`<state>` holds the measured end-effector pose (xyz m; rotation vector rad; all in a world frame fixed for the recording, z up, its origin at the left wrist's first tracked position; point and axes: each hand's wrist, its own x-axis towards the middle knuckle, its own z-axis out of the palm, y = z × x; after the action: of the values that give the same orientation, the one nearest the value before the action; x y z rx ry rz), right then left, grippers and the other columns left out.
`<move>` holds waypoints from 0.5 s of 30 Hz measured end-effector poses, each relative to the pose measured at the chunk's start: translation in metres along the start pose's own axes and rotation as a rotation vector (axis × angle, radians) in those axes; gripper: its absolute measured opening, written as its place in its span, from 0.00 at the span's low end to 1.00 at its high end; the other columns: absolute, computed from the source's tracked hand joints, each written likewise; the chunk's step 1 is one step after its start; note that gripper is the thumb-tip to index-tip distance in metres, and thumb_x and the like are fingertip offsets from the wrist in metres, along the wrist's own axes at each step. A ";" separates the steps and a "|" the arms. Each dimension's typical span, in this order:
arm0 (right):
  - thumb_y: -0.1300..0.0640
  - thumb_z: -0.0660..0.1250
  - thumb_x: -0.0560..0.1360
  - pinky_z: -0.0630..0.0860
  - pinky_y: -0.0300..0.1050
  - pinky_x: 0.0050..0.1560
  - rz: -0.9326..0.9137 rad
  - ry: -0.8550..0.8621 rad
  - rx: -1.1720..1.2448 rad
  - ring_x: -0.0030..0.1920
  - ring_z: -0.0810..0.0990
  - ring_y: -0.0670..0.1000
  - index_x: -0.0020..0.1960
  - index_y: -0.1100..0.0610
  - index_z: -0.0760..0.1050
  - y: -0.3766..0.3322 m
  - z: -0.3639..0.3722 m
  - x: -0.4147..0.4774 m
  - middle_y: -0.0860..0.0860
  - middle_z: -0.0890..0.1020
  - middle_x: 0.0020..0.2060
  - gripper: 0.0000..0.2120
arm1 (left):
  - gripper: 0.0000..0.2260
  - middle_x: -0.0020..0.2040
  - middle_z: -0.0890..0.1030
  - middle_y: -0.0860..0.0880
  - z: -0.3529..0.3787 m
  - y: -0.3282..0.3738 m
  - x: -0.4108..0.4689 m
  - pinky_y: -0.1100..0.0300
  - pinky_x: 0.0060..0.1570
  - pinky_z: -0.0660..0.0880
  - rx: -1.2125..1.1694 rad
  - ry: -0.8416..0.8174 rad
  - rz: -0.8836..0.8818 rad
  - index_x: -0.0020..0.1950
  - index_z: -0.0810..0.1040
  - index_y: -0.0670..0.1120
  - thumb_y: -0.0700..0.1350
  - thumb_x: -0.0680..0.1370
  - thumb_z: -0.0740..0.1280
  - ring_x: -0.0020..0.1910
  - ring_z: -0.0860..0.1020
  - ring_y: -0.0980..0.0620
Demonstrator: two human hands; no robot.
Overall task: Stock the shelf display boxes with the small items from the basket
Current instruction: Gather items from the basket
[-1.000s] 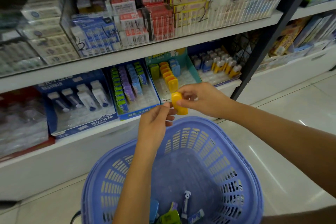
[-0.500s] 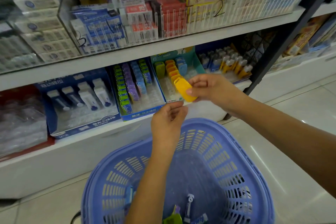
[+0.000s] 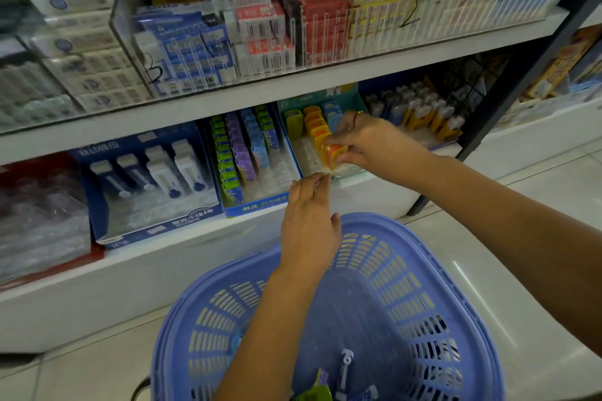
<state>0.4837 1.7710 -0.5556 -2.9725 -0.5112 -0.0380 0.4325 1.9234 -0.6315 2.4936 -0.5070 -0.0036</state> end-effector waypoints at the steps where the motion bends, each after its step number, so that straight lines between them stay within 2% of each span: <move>1: 0.54 0.63 0.78 0.67 0.42 0.57 -0.002 -0.007 -0.024 0.59 0.74 0.55 0.69 0.54 0.71 -0.001 0.003 -0.001 0.56 0.71 0.63 0.20 | 0.29 0.74 0.61 0.49 0.000 0.000 0.000 0.59 0.74 0.46 0.001 -0.002 0.002 0.76 0.58 0.45 0.44 0.78 0.65 0.75 0.54 0.48; 4: 0.55 0.65 0.77 0.69 0.44 0.46 0.026 0.028 0.002 0.53 0.76 0.56 0.64 0.55 0.70 -0.001 0.009 -0.007 0.56 0.75 0.56 0.17 | 0.30 0.75 0.59 0.50 0.002 -0.001 -0.001 0.59 0.74 0.48 0.005 -0.018 -0.008 0.77 0.56 0.46 0.45 0.78 0.65 0.75 0.52 0.48; 6: 0.56 0.66 0.76 0.68 0.42 0.43 0.016 0.066 -0.007 0.50 0.77 0.56 0.60 0.57 0.71 0.001 0.010 -0.007 0.56 0.77 0.51 0.14 | 0.30 0.75 0.58 0.51 0.003 -0.001 -0.001 0.58 0.74 0.51 0.006 -0.025 -0.018 0.77 0.55 0.46 0.46 0.78 0.65 0.76 0.51 0.48; 8: 0.56 0.67 0.76 0.74 0.46 0.49 -0.005 0.064 -0.006 0.51 0.78 0.55 0.58 0.59 0.75 0.005 0.007 -0.006 0.56 0.79 0.52 0.12 | 0.30 0.75 0.58 0.51 0.002 -0.001 -0.001 0.57 0.75 0.53 -0.002 -0.032 -0.021 0.77 0.55 0.47 0.46 0.78 0.65 0.76 0.51 0.49; 10: 0.58 0.69 0.75 0.77 0.49 0.53 -0.005 0.045 0.096 0.50 0.81 0.53 0.55 0.60 0.78 0.008 0.000 -0.004 0.56 0.82 0.51 0.11 | 0.30 0.75 0.58 0.52 0.002 -0.001 -0.001 0.56 0.74 0.55 -0.014 -0.040 -0.031 0.77 0.55 0.47 0.46 0.78 0.65 0.76 0.51 0.49; 12: 0.60 0.70 0.73 0.78 0.45 0.53 -0.013 0.047 0.175 0.48 0.82 0.51 0.52 0.62 0.80 0.009 -0.006 -0.002 0.56 0.84 0.49 0.09 | 0.30 0.75 0.58 0.52 0.002 -0.001 -0.001 0.55 0.74 0.55 -0.016 -0.048 -0.031 0.77 0.55 0.47 0.46 0.79 0.64 0.76 0.51 0.49; 15: 0.60 0.69 0.74 0.77 0.44 0.54 -0.023 0.039 0.153 0.49 0.82 0.50 0.53 0.62 0.80 0.011 -0.005 0.000 0.56 0.84 0.50 0.09 | 0.29 0.75 0.58 0.52 0.003 -0.003 0.000 0.55 0.73 0.58 -0.015 -0.045 -0.030 0.77 0.56 0.47 0.47 0.79 0.64 0.76 0.52 0.49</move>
<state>0.4875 1.7598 -0.5520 -2.8115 -0.5182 -0.0558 0.4332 1.9240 -0.6352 2.4909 -0.4865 -0.0750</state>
